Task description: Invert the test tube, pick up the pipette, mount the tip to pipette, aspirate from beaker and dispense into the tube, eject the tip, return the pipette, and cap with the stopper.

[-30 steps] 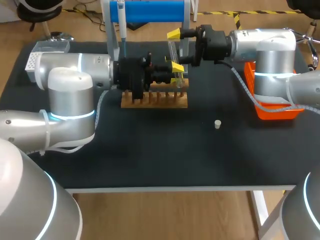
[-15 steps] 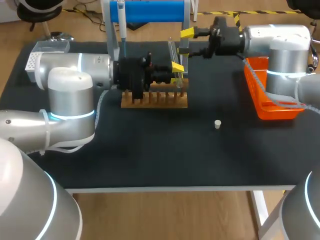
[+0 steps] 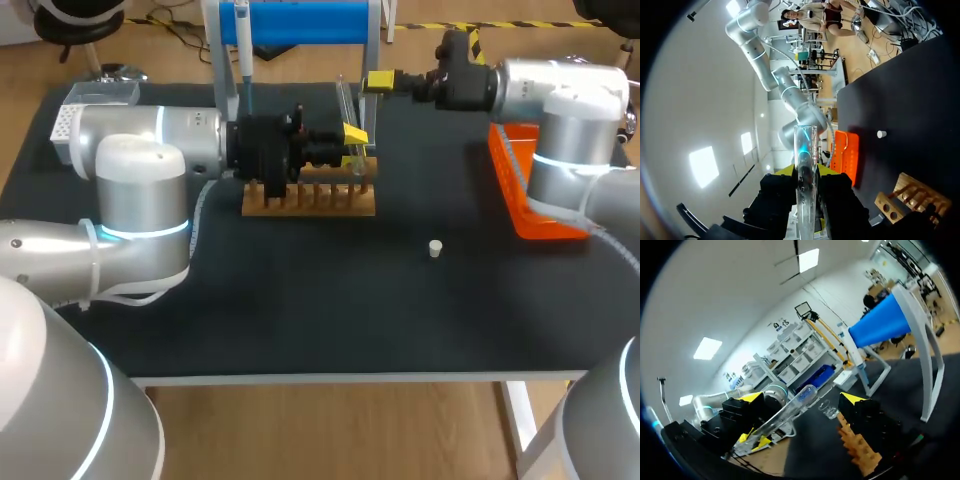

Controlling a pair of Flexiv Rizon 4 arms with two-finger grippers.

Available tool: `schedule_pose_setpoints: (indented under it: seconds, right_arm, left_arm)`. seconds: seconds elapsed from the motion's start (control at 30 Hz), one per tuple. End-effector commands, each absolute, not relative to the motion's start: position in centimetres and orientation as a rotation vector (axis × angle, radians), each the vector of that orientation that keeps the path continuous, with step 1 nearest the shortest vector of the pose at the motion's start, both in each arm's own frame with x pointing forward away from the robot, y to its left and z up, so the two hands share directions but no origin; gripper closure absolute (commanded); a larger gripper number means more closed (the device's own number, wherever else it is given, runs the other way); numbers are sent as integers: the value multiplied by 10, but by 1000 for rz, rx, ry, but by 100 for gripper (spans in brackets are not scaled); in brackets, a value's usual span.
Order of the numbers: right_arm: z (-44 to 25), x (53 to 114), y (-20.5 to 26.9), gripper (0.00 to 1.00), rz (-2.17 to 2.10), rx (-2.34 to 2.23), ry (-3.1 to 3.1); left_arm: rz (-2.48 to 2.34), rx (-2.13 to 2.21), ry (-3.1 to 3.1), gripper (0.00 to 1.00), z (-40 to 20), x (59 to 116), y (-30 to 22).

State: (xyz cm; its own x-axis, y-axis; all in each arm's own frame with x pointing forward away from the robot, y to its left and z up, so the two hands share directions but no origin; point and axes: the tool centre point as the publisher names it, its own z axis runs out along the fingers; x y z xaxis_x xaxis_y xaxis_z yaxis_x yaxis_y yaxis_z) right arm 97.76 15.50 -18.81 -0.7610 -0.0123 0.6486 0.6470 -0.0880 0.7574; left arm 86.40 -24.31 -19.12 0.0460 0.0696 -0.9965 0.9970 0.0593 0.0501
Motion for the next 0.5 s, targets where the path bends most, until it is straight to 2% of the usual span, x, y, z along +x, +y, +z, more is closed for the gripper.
schedule_pose_setpoints:
  seconds: [0.03,0.27,0.5]
  right_arm:
    - [-190,968,156,0,-1981,-635,-1792]
    - [-205,961,142,0,-1876,-502,-2062]
    - [-222,957,130,0,-1827,-612,-2206]
  left_arm:
    - [-1094,1237,1251,100,-191,864,-243]
    - [-1094,1237,1251,100,-191,864,-243]
    - [-1094,1237,1251,100,-191,864,-243]
